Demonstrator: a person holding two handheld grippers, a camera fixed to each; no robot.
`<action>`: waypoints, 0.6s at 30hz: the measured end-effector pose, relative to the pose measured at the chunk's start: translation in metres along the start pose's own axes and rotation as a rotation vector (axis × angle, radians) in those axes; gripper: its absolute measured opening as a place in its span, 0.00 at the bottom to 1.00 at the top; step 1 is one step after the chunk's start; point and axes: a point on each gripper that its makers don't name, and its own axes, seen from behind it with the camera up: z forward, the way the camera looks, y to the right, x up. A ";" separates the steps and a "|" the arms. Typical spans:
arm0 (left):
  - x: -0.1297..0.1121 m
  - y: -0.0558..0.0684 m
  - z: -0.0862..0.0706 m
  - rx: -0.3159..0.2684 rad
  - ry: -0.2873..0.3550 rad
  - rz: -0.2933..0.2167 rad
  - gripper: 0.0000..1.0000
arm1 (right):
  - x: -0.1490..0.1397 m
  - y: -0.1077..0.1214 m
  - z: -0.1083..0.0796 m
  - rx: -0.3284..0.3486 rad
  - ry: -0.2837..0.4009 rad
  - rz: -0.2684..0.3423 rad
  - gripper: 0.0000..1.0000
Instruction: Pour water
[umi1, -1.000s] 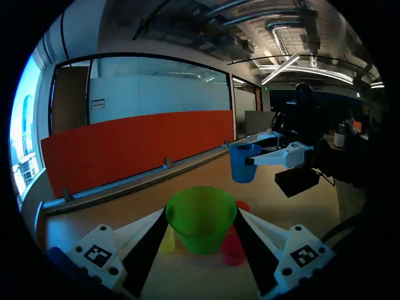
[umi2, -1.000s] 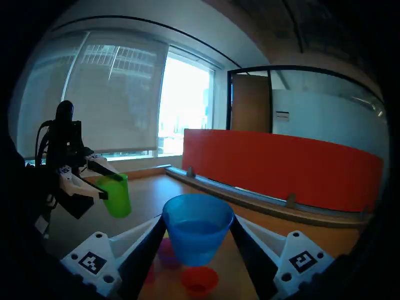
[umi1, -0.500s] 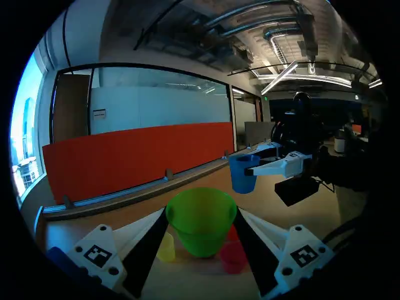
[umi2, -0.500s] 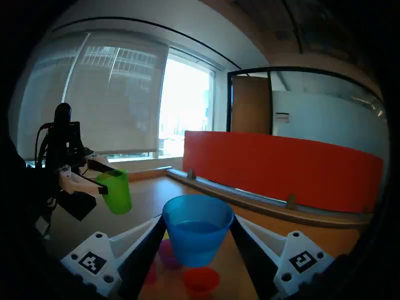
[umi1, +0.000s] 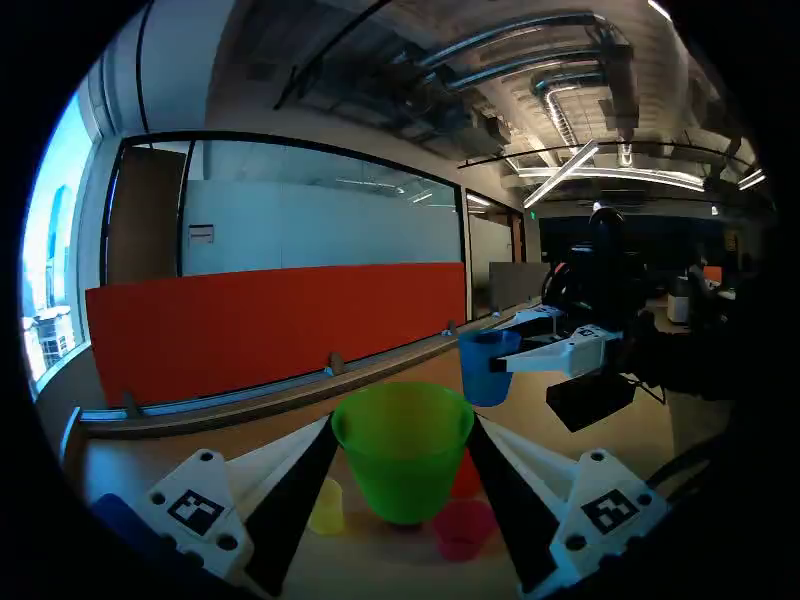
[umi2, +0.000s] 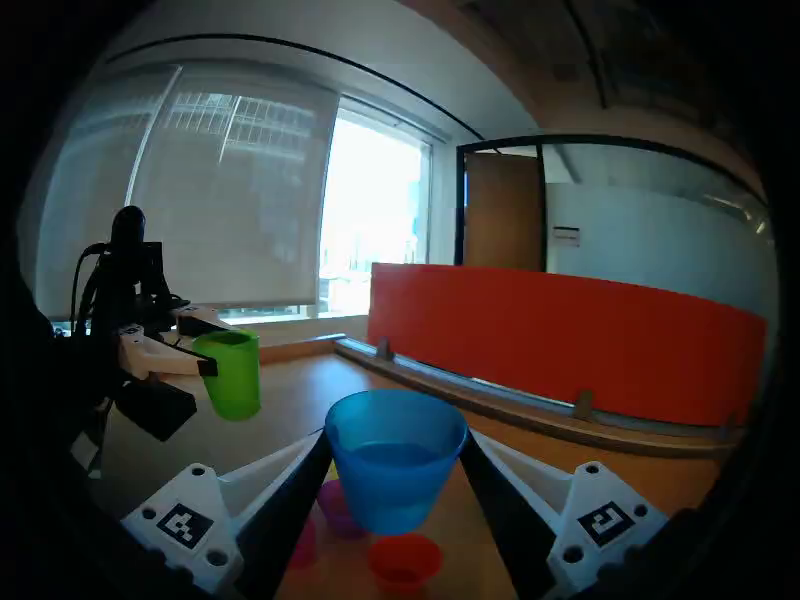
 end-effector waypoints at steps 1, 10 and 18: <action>0.000 0.001 0.000 -0.002 0.000 -0.001 0.89 | 0.000 0.000 0.000 0.000 0.000 0.000 0.91; -0.001 0.004 -0.001 -0.019 -0.007 -0.008 0.89 | 0.002 0.000 -0.001 0.002 -0.001 -0.005 0.91; -0.001 0.005 -0.001 -0.027 -0.016 0.002 0.88 | 0.002 0.000 -0.002 0.010 -0.012 -0.021 0.91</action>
